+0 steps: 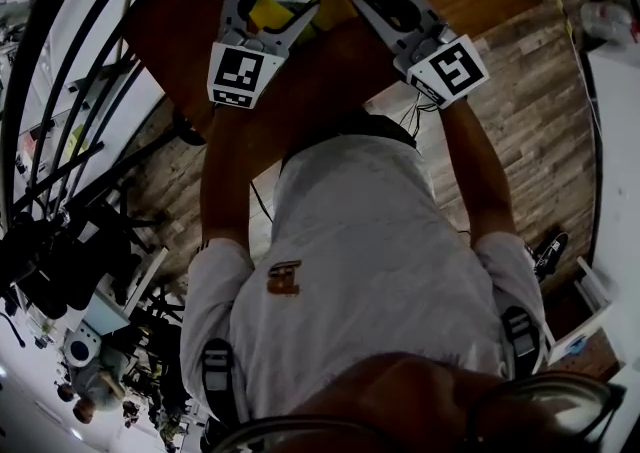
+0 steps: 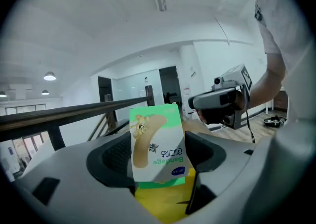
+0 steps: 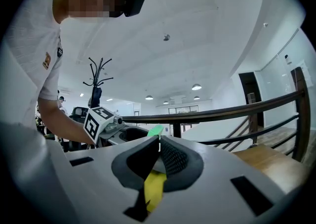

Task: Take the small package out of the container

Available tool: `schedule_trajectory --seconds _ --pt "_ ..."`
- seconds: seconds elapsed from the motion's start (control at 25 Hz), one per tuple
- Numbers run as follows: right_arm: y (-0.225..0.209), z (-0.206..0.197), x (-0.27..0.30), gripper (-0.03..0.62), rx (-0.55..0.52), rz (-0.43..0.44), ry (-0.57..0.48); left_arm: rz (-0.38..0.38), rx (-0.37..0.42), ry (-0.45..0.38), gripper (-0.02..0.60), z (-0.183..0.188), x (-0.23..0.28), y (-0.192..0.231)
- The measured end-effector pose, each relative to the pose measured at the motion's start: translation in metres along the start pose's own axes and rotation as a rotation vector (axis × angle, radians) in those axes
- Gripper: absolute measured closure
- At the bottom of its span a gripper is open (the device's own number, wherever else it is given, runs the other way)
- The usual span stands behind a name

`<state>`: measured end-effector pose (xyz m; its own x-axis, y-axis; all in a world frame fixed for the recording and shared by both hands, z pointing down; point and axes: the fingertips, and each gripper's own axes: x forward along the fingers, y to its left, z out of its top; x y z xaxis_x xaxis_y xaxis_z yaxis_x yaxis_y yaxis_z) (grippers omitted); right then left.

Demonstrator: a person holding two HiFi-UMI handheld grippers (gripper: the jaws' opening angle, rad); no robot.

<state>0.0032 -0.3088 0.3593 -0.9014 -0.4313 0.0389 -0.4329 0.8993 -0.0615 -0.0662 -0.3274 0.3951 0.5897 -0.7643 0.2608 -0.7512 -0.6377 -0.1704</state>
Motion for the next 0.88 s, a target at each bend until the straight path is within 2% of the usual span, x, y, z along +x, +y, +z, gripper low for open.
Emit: schedule_trajectory --seconds 0.4,0.88 --pt "0.016 0.018 0.007 0.56 -0.005 0.019 -0.045 0.096 -0.102 -0.295 0.213 0.051 -0.04 0.003" --pt "0.038 0.033 0.003 0.56 -0.016 0.04 -0.106 0.15 -0.135 -0.446 0.213 0.074 -0.072 -0.003"
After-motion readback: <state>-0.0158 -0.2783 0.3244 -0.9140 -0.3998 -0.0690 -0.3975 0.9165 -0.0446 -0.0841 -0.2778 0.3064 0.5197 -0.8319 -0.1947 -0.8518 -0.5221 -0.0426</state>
